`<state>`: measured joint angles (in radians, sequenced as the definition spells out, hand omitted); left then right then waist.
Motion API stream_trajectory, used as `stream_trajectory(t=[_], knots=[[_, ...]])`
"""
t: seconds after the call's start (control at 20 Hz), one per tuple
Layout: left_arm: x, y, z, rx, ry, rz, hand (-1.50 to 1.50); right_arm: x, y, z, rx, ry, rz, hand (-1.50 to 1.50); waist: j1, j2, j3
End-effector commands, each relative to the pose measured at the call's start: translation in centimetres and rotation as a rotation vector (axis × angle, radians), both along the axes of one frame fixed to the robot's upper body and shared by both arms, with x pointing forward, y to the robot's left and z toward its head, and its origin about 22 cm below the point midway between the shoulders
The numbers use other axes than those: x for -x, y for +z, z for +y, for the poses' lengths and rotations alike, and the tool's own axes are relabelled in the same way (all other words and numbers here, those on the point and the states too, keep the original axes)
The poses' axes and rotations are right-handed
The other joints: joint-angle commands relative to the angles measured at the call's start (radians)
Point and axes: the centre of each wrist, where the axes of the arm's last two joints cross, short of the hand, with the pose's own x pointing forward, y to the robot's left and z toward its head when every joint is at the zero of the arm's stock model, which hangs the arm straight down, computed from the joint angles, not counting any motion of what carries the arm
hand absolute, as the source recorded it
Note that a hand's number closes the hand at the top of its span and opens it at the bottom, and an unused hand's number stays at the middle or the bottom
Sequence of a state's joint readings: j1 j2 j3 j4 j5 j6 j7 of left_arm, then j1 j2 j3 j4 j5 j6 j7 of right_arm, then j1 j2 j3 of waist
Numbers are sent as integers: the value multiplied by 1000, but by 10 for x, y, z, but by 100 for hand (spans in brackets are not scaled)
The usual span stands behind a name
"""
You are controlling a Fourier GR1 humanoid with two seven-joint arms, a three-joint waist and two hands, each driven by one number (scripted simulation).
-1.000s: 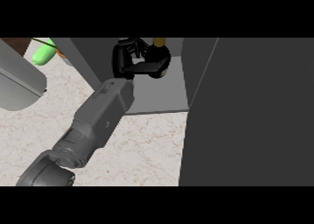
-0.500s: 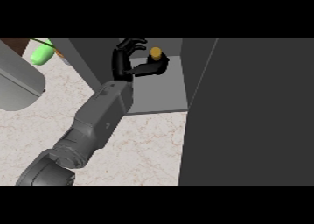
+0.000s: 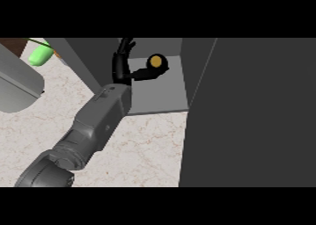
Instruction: Pick up the wine, place it into the cabinet and close the cabinet
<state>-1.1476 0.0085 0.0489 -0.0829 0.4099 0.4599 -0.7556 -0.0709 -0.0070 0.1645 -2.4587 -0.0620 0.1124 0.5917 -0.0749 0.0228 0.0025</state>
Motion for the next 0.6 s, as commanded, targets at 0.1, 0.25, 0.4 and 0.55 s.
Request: stream_trajectory(t=[0.1, 0.25, 0.4, 0.55], knots=[[6, -18, 23, -52, 50, 17, -150, 2, 2, -5, 1, 22, -31, -150, -12, 15, -3], [16, -32, 16, -2, 50, 8, -150, 7, 5, -9, 8, 10, -8, -150, 4, 5, -4], [8, -17, 10, 12, 58, -20, -150, 5, 5, -2, 5, 6, -21, -150, 5, 5, -4], [3, -11, 21, 8, 30, -28, -150, 4, 3, -1, 4, 30, -21, -150, -3, 9, -4]])
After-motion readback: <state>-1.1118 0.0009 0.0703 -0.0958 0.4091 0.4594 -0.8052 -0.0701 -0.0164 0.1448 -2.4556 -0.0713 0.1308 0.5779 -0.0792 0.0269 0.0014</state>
